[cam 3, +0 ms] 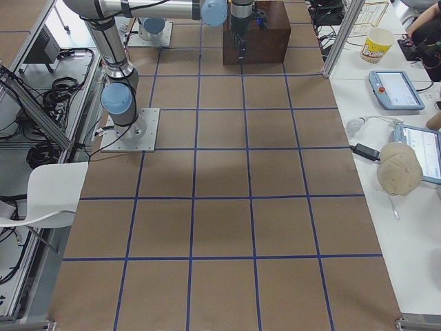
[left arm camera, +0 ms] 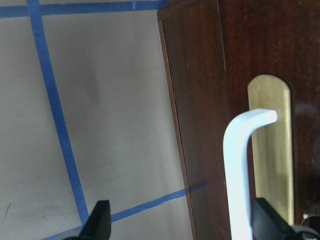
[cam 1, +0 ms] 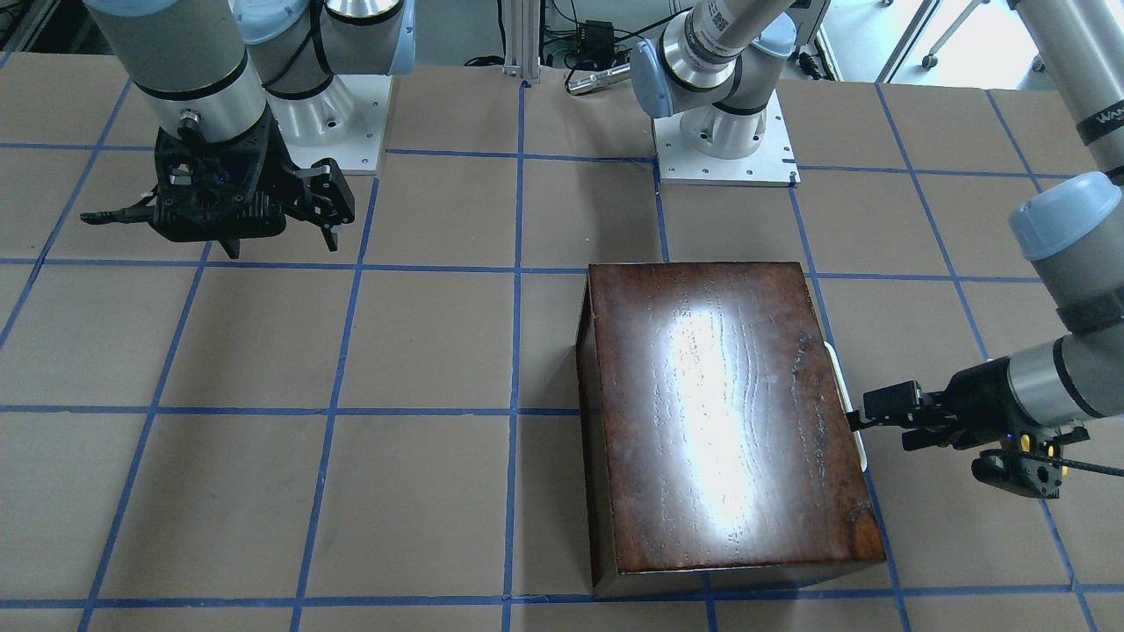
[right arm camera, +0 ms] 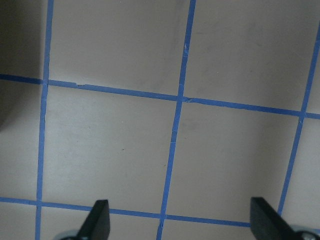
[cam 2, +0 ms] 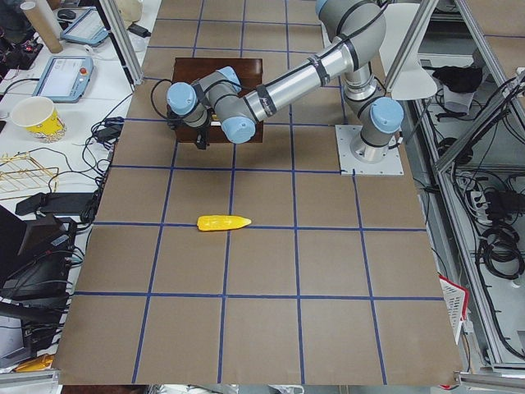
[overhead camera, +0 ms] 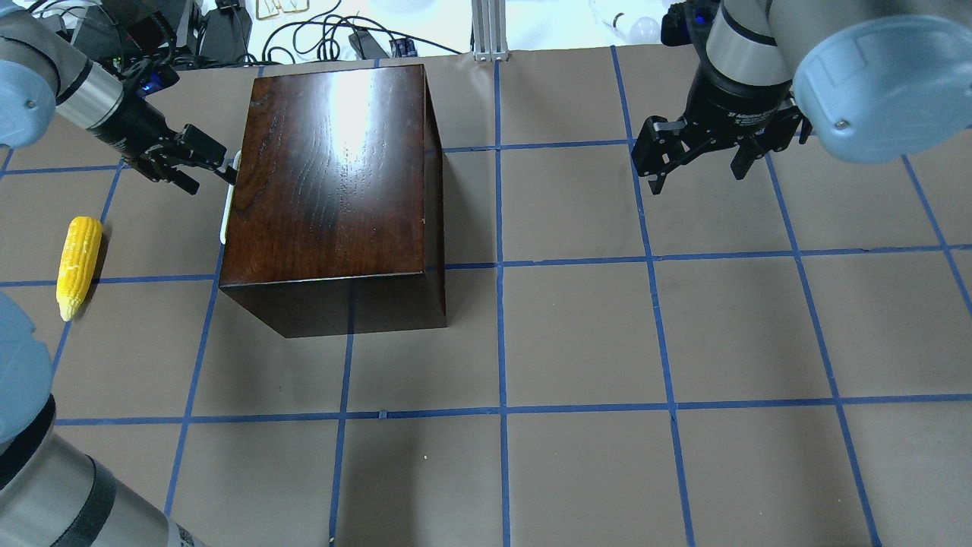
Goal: Open drawer and put corn inside
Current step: 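Lower the left gripper beside the drawer and close it on the white handle, then pull the white handle with the left gripper, sliding the drawer open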
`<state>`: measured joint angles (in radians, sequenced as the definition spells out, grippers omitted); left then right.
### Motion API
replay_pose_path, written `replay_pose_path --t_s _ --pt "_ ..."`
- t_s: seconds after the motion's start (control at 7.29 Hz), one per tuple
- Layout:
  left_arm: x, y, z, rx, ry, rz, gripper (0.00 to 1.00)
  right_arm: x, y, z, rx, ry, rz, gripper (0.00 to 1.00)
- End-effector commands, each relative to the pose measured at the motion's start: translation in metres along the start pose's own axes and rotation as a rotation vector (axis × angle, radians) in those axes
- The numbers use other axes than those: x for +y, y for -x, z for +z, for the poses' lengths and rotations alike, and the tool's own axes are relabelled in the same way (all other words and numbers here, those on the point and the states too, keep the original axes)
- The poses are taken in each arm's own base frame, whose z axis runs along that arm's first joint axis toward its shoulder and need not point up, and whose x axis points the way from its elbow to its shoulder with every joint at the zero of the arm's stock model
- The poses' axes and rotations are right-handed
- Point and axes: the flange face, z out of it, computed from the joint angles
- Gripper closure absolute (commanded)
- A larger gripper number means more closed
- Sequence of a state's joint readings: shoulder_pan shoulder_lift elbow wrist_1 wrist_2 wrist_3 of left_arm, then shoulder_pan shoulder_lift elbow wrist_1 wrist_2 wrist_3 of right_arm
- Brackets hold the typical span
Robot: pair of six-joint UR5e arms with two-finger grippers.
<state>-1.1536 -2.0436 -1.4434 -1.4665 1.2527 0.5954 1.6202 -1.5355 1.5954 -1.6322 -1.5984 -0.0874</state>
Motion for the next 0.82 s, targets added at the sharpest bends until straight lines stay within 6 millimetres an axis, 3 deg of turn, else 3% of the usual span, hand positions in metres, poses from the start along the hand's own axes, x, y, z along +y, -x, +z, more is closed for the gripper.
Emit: replay_pose_path --t_s 0.0,0.69 --pt "-0.0015 0.0009 0.0045 0.008 0.003 -0.001 0.00 0.0001 0.0006 0.0000 0.000 0.000 -0.001 0.00" --pt "-0.0035 0.0042 0.0126 0.016 0.015 -0.004 0.00 0.0001 0.0006 0.0000 0.000 0.000 -0.001 0.00"
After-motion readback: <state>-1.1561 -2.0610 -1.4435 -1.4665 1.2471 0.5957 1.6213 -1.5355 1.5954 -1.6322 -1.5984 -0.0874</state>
